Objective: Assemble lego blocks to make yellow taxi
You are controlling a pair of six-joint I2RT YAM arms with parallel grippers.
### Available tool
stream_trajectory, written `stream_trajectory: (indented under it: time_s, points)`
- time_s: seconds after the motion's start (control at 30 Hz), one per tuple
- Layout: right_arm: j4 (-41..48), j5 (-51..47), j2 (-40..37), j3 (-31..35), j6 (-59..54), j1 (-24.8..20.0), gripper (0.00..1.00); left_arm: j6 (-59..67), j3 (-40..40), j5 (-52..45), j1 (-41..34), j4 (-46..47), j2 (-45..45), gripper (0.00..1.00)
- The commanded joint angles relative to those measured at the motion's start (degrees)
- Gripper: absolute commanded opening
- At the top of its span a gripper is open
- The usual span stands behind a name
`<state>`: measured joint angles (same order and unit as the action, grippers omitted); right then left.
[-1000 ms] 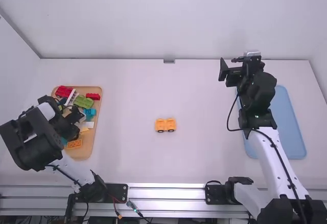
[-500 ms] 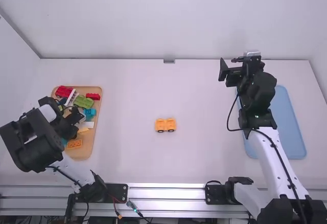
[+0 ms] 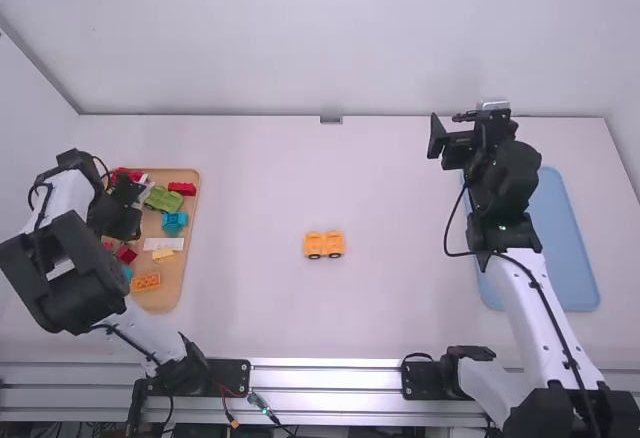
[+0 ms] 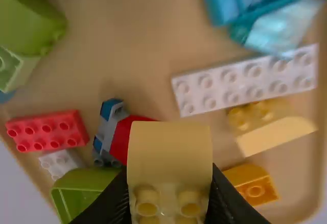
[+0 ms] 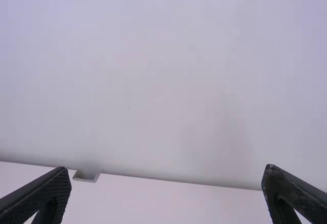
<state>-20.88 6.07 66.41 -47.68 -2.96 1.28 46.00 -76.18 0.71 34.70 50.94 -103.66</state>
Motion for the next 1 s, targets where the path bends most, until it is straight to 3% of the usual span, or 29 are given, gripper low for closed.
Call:
stream_trajectory:
  time_s: [0.0, 0.17, 0.53, 0.63, 0.87, 0.9, 0.97]
  points:
    - [-0.35, -0.04, -1.18, -2.08, 0.15, 0.28, 0.99, -5.73, -2.03, -3.48, -4.37, 1.05, 0.28, 0.2]
    - [0.2, 0.13, -1.18, -2.08, 0.13, 0.26, 0.99, -7.13, -1.92, -2.67, -15.32, -0.85, 0.28, 0.18]
    - [2.38, 0.13, -1.16, -2.08, 0.13, 0.28, 0.99, 9.84, 4.0, -4.59, -41.88, -3.39, 0.26, 0.19]
    - [3.23, -0.07, -1.16, -2.08, 0.11, 0.15, 0.99, 6.25, 6.23, -4.83, -45.7, -7.98, 0.26, 0.24]
    - [4.44, -0.07, -1.16, -2.08, -0.55, 0.15, 0.99, -11.78, 11.5, -4.94, -52.98, -17.27, 0.26, 0.22]
    - [4.72, -0.02, -1.16, -2.08, -1.38, 0.17, 0.99, -18.32, 12.52, -4.79, -54.45, -18.1, 0.26, 0.09]
    - [4.87, -0.09, -1.16, -2.08, -2.14, 0.17, 0.99, -26.56, 13.07, -4.81, -55.84, -17.75, 0.26, 0.03]
